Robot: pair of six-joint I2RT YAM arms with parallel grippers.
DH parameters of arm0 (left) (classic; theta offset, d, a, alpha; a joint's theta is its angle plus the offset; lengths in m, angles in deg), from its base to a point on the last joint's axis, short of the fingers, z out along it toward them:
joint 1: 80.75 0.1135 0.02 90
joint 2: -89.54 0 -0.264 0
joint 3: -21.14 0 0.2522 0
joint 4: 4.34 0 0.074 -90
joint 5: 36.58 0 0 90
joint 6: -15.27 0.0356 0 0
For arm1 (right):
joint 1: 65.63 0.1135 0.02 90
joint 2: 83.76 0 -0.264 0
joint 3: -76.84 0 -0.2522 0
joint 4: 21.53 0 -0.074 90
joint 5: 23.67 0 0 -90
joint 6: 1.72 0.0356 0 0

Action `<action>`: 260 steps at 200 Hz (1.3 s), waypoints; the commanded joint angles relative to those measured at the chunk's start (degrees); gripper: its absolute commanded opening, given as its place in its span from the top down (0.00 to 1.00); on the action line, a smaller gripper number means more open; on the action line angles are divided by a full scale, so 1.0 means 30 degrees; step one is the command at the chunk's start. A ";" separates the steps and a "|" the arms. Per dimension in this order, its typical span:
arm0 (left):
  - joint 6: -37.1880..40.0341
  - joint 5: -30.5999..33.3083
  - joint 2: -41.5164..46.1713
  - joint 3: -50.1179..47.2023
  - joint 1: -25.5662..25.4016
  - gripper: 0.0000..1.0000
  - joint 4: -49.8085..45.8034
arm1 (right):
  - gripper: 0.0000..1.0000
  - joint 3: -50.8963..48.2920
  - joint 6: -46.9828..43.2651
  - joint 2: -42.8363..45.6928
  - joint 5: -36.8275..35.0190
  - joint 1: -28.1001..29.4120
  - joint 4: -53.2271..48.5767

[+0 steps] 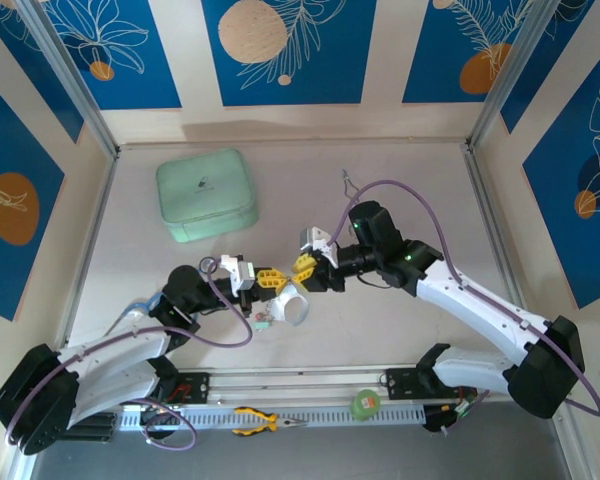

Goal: Put the keys on the keyring

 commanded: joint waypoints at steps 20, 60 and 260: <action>0.0100 -0.0745 -0.0078 0.0552 0.0144 1.00 0.1183 | 0.79 0.0075 -0.0035 -0.0509 0.0462 0.0339 0.0110; 0.0021 -0.0896 0.0030 0.0468 0.0159 1.00 0.1286 | 0.80 0.0045 -0.0099 -0.0371 0.0126 0.0349 0.0023; -0.0285 -0.1583 0.0556 0.0450 0.0393 1.00 0.0987 | 0.69 -0.1470 -0.0333 -0.0753 -0.3103 0.2164 0.1264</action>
